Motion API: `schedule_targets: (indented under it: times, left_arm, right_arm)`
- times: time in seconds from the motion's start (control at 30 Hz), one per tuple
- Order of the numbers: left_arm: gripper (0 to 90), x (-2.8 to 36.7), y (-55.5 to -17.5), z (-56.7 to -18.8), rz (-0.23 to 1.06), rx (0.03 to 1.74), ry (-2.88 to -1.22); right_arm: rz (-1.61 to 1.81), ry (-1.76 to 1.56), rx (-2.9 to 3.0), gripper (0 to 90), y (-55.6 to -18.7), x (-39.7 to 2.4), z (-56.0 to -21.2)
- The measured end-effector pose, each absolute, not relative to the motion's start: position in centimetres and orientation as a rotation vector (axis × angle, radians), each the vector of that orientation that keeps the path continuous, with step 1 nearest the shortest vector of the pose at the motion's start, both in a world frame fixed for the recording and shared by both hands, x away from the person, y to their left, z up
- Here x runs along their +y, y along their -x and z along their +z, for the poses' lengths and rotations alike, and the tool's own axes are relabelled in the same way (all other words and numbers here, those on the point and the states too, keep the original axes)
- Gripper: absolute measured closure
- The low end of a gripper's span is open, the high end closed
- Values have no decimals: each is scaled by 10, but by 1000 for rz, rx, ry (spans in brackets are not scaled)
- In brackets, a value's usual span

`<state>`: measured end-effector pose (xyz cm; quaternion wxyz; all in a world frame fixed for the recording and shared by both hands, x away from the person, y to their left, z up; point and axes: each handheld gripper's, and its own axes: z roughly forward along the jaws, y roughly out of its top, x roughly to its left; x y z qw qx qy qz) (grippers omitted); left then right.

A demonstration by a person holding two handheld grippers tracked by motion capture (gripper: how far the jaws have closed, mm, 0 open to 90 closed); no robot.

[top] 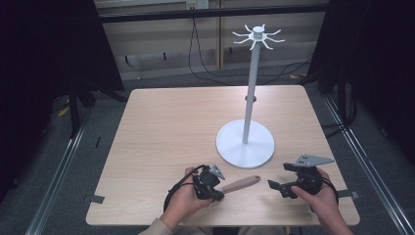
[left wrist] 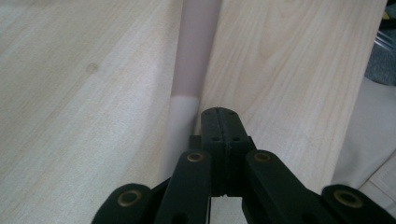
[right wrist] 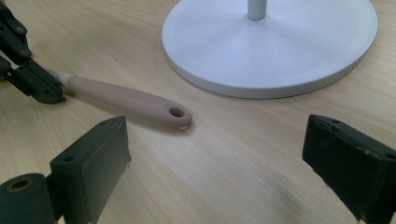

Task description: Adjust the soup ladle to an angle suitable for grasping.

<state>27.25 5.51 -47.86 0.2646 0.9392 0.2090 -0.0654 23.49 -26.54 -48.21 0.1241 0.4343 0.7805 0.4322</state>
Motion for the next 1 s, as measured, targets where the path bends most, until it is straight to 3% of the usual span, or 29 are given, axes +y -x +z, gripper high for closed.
schedule_targets:
  times: [0.27,0.67,1.0]
  left_arm:
    - [895,57,-276,-478,-170,572,-2544]
    - [775,63,-277,-462,-178,589,-2442]
    - [664,73,-283,-455,-123,593,-2482]
  right_arm:
    - [1260,-1268,2273,71,-235,-266,-482]
    - [1261,-1264,2276,71,-235,-266,-483]
    - [1263,-1264,2277,71,-235,-266,-483]
